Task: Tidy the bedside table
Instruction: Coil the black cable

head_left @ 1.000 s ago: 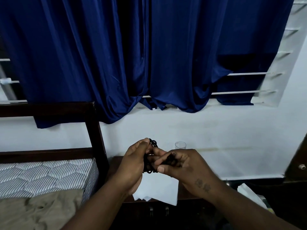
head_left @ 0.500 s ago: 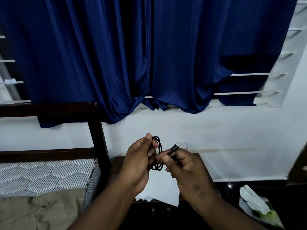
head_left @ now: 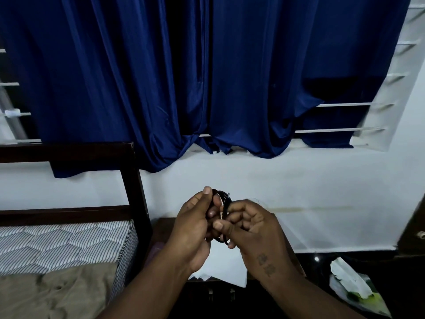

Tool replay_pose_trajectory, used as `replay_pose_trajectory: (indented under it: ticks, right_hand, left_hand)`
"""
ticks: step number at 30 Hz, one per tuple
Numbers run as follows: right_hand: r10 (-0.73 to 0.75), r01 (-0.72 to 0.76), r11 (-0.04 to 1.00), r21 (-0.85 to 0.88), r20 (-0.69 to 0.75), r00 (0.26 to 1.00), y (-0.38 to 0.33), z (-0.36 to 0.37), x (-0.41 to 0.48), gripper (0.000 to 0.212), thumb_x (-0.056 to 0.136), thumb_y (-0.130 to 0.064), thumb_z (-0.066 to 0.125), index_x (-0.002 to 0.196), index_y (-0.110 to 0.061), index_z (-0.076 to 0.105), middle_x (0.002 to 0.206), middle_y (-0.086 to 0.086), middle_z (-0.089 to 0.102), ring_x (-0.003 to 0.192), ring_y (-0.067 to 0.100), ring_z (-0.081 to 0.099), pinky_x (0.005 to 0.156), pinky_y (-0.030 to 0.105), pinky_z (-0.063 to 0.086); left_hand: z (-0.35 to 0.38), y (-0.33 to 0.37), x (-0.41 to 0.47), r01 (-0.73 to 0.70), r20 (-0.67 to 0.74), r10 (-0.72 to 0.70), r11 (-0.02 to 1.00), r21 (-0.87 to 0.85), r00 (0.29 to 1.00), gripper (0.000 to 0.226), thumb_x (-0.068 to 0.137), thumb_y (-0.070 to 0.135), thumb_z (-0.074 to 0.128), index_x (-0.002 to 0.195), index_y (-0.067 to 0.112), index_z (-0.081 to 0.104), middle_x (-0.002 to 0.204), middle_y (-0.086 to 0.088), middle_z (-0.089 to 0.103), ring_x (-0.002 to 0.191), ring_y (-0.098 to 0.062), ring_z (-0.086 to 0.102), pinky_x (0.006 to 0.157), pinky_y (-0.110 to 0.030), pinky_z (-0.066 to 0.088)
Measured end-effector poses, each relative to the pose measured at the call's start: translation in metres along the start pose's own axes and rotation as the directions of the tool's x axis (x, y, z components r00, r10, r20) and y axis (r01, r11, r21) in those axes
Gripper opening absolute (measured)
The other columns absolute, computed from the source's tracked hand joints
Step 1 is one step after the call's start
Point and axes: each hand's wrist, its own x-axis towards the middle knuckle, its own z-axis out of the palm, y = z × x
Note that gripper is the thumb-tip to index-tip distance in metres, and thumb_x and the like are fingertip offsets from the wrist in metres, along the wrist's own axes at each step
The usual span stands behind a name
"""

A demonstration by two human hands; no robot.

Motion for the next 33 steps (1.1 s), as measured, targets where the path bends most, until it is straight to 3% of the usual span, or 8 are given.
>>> replay_pose_trajectory:
  ticks: [6,13,17,20,24,29,31,33]
  right_hand:
    - [0.010,-0.024,0.988,-0.154,-0.090,0.996,-0.005,0.000,0.003,0.023,0.070,-0.014,0.091,0.079,-0.010,0.069,0.069,0.013,0.071,0.058,0.015,0.062,0.050,0.020,0.046]
    - [-0.002,-0.018,0.912,-0.410,-0.048,0.999,-0.005,-0.001,0.002,0.011,0.079,-0.019,0.085,0.074,-0.019,0.075,0.065,-0.008,0.074,0.056,-0.001,0.063,0.056,0.015,0.047]
    - [-0.005,-0.025,0.879,-0.476,-0.062,0.998,-0.003,0.001,0.009,0.011,0.080,-0.020,0.084,0.073,-0.020,0.075,0.068,-0.010,0.075,0.060,0.001,0.067,0.061,0.025,0.057]
    - [-0.094,0.033,0.840,-0.542,-0.086,0.992,0.005,0.005,0.014,0.013,0.076,-0.023,0.085,0.071,-0.024,0.073,0.070,-0.009,0.073,0.067,0.007,0.070,0.067,0.037,0.058]
    - [-0.219,0.104,0.774,-0.625,-0.110,0.970,0.013,0.009,0.015,0.020,0.073,-0.029,0.088,0.073,-0.026,0.067,0.078,-0.009,0.063,0.070,0.009,0.066,0.061,0.023,0.051]
    - [-0.111,-0.018,0.839,-0.544,-0.204,0.973,0.010,0.009,0.015,0.051,0.070,-0.034,0.091,0.097,-0.037,0.049,0.096,-0.009,0.060,0.060,0.015,0.064,0.053,0.024,0.052]
    - [-0.023,-0.078,0.892,-0.445,-0.217,0.976,0.007,0.009,0.017,0.059,0.070,-0.028,0.092,0.113,-0.036,0.053,0.111,-0.015,0.055,0.062,0.017,0.065,0.046,0.023,0.052]
    - [0.080,-0.140,0.930,-0.340,-0.182,0.980,0.005,0.007,0.020,0.046,0.076,-0.019,0.089,0.113,-0.026,0.064,0.110,-0.010,0.065,0.058,0.017,0.064,0.043,0.022,0.050]
  left_hand:
    - [-0.002,-0.004,0.001,-0.077,-0.071,0.078,0.997,0.011,0.994,0.036,0.104,0.039,0.050,0.076,0.021,0.064,0.071,0.000,0.057,0.055,-0.009,0.045,0.046,-0.021,0.032]
    - [-0.002,-0.007,0.005,-0.083,-0.140,0.083,0.997,0.006,0.987,0.046,0.106,0.040,0.047,0.066,0.021,0.061,0.099,-0.021,0.063,0.090,-0.033,0.058,0.064,-0.033,0.046]
    - [0.002,-0.010,0.006,-0.102,-0.156,0.104,0.995,0.021,0.982,0.049,0.106,0.037,0.047,0.060,0.022,0.053,0.096,-0.019,0.058,0.086,-0.029,0.053,0.065,-0.032,0.043]
    - [0.003,-0.012,0.007,-0.079,-0.223,0.079,0.997,0.007,0.972,0.038,0.104,0.039,0.053,0.071,0.021,0.057,0.096,-0.014,0.059,0.087,-0.024,0.056,0.070,-0.030,0.043]
    - [0.003,-0.014,0.008,-0.068,-0.244,0.058,0.997,-0.031,0.968,0.036,0.103,0.036,0.055,0.072,0.019,0.054,0.079,-0.004,0.051,0.077,-0.021,0.049,0.067,-0.031,0.041]
    - [0.006,-0.004,0.000,-0.072,-0.192,0.057,0.995,-0.073,0.980,0.031,0.105,0.031,0.052,0.093,0.012,0.073,0.074,0.000,0.061,0.075,-0.017,0.055,0.064,-0.030,0.048]
    - [0.007,-0.002,-0.004,-0.065,-0.144,0.053,0.994,-0.084,0.988,0.048,0.105,0.032,0.049,0.066,0.018,0.074,0.098,-0.011,0.075,0.085,-0.023,0.060,0.062,-0.034,0.051]
    - [0.010,-0.001,-0.007,-0.046,-0.112,0.036,0.994,-0.094,0.993,0.061,0.106,0.032,0.047,0.051,0.019,0.069,0.115,-0.019,0.076,0.089,-0.029,0.063,0.061,-0.037,0.049]
